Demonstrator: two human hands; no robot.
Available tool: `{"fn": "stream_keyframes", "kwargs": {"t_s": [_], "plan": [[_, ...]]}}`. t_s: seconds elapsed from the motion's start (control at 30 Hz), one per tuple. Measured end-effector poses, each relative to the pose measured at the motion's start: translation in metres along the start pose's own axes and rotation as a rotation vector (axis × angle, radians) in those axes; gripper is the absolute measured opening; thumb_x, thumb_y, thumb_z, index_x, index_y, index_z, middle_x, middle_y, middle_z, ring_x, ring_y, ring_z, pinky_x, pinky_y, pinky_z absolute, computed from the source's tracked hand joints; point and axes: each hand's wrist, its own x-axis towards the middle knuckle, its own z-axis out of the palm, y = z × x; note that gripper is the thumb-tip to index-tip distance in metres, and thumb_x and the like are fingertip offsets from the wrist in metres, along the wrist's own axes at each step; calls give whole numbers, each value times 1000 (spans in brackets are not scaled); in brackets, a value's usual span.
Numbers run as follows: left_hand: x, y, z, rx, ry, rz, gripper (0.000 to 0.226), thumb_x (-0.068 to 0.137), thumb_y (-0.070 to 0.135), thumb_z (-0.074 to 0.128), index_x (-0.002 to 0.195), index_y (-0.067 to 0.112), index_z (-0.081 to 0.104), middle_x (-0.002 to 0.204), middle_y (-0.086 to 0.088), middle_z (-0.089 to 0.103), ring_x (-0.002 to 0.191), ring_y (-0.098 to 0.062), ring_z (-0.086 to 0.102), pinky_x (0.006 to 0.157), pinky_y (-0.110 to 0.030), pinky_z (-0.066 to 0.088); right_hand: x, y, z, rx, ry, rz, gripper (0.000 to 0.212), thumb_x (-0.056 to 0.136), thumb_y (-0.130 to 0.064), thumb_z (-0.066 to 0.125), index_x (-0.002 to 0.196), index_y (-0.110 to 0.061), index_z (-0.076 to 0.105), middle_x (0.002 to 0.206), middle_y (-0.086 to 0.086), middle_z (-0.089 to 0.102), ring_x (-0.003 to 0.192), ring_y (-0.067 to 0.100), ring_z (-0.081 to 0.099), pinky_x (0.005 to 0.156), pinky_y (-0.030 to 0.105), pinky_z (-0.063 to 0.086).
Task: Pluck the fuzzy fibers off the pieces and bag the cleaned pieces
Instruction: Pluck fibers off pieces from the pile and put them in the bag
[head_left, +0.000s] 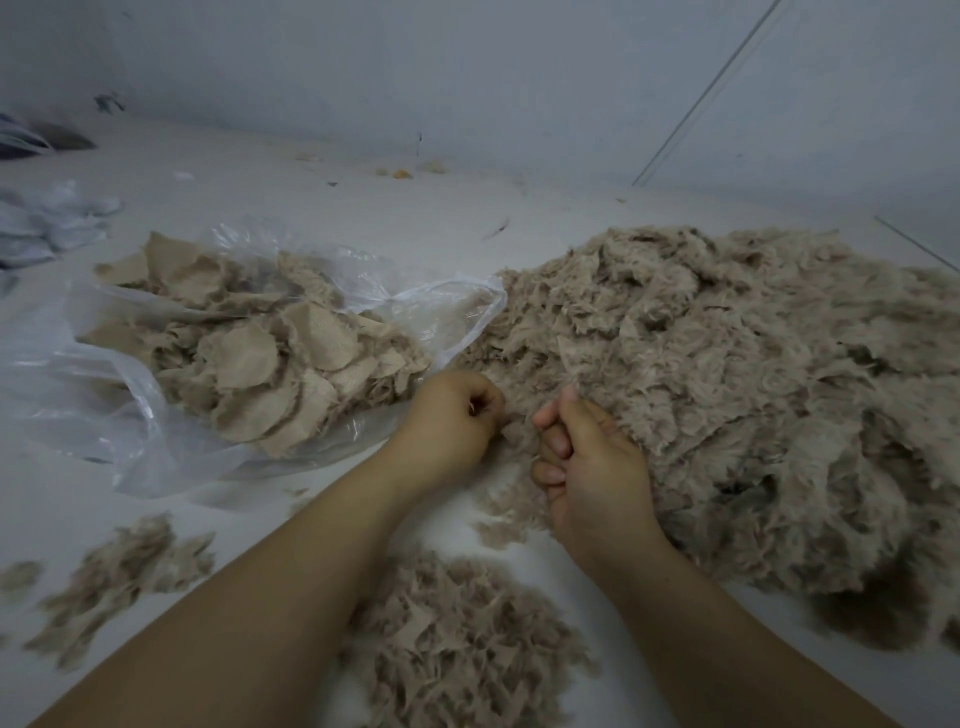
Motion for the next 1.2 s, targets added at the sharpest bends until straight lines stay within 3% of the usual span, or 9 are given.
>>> {"fn": "stream_keyframes", "kwargs": {"t_s": [0.1,0.23,0.33,0.47,0.57,0.77,0.97,1.13,1.2], "plan": [[-15,2,-11,-161,-62,-28,24,91,3,63,71,15,62,66,-19,64,54,-25,60,52,-31,52,1,1,-1,-66,2,4,34,103,-27,50,84,-17,76,57,-5,43,45,4,34,41,18,33],[-27,12,-12,-416,-54,31,24,94,-3,57,74,10,57,72,-21,65,61,-27,67,55,-35,56,3,1,0,-209,-23,34,21,100,-18,56,105,-32,71,55,-12,54,48,1,45,44,19,38],[-24,15,-7,-462,-5,32,19,94,-3,56,78,6,56,71,-22,62,62,-27,66,54,-37,56,4,1,-1,-240,-30,47,22,99,-17,57,106,-35,69,58,-15,58,50,1,50,44,19,39],[-23,13,2,-545,-25,-97,14,91,-2,63,88,7,52,64,-16,63,51,-26,62,44,-30,47,4,2,0,-209,-32,47,18,100,-13,54,104,-22,69,53,-11,59,48,1,54,44,17,42],[-20,16,8,-562,-19,-159,25,85,-5,69,102,5,54,66,-15,61,46,-22,61,43,-28,48,4,3,2,-182,-26,46,21,101,-11,51,101,-19,71,49,-8,54,46,4,52,43,19,41],[-17,18,5,-594,-16,-171,15,93,-7,57,107,-2,59,62,-16,64,42,-20,58,40,-27,47,8,4,1,-167,-11,90,21,103,-13,47,111,-15,66,51,-5,46,47,9,46,42,21,37],[-29,28,-6,-687,28,-7,15,97,-5,51,101,6,59,62,-14,65,42,-22,55,40,-28,45,9,-1,2,-236,-17,144,28,104,-19,43,81,-7,53,62,11,43,55,22,41,43,26,36],[-36,27,-8,-625,-276,-139,36,92,-11,53,119,11,45,60,-12,64,40,-21,53,38,-26,42,2,-4,1,-157,-146,135,48,103,-32,49,100,15,54,68,28,50,50,33,52,52,36,50],[-36,26,-10,-576,-291,-170,40,88,-11,59,119,12,44,58,-14,60,39,-22,52,39,-26,41,2,-3,1,-147,-152,135,44,101,-32,53,105,12,57,67,28,53,54,36,55,61,45,54]]}}
